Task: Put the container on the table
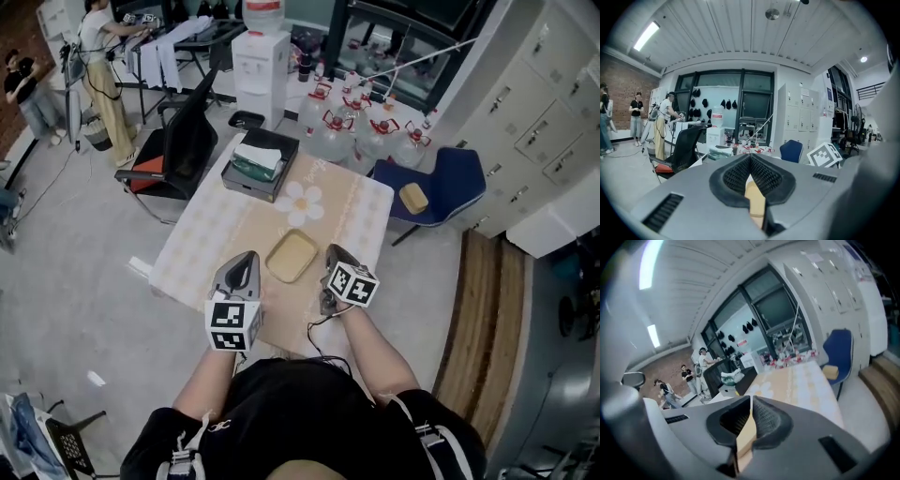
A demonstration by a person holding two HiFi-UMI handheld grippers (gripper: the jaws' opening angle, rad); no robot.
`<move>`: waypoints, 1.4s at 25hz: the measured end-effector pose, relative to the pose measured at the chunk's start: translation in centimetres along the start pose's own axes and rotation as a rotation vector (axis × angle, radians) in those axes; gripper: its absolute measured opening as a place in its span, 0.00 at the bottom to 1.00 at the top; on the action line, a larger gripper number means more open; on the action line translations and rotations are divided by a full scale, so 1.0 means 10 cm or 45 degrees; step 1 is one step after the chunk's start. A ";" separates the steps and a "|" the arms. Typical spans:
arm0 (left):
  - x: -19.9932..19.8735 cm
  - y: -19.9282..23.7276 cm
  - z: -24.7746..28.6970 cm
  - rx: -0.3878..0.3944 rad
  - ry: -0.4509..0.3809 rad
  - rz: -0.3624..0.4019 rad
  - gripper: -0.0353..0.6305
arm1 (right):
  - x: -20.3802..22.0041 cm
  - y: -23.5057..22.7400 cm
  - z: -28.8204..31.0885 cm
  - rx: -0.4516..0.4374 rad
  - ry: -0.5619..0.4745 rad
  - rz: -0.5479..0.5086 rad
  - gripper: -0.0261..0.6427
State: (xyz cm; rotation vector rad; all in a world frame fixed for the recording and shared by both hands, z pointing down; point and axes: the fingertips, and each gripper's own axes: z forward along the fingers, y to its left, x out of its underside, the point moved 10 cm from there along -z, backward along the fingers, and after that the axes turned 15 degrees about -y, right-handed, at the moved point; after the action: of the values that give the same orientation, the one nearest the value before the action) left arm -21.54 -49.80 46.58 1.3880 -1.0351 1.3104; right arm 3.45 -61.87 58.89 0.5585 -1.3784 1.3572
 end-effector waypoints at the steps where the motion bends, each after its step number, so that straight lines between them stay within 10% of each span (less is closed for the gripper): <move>1: -0.03 -0.05 0.00 0.011 -0.009 0.002 0.07 | -0.13 0.05 -0.09 -0.016 -0.061 -0.057 0.06; 9: -0.29 -0.55 -0.06 0.128 -0.067 0.038 0.07 | -1.07 0.37 -0.99 -0.103 -0.450 -0.386 0.06; 15: -0.26 -0.82 -0.09 0.188 -0.083 0.035 0.07 | -1.21 0.30 -1.58 -0.062 -0.611 -0.343 0.06; 35: -0.28 -1.00 -0.18 0.247 -0.092 0.048 0.07 | -1.11 0.31 -1.88 -0.052 -0.664 -0.338 0.06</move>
State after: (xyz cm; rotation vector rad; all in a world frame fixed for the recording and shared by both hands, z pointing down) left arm -12.42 -46.00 43.00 1.5775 -1.0072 1.4275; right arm 10.85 -47.72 43.66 1.0818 -1.6672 1.0010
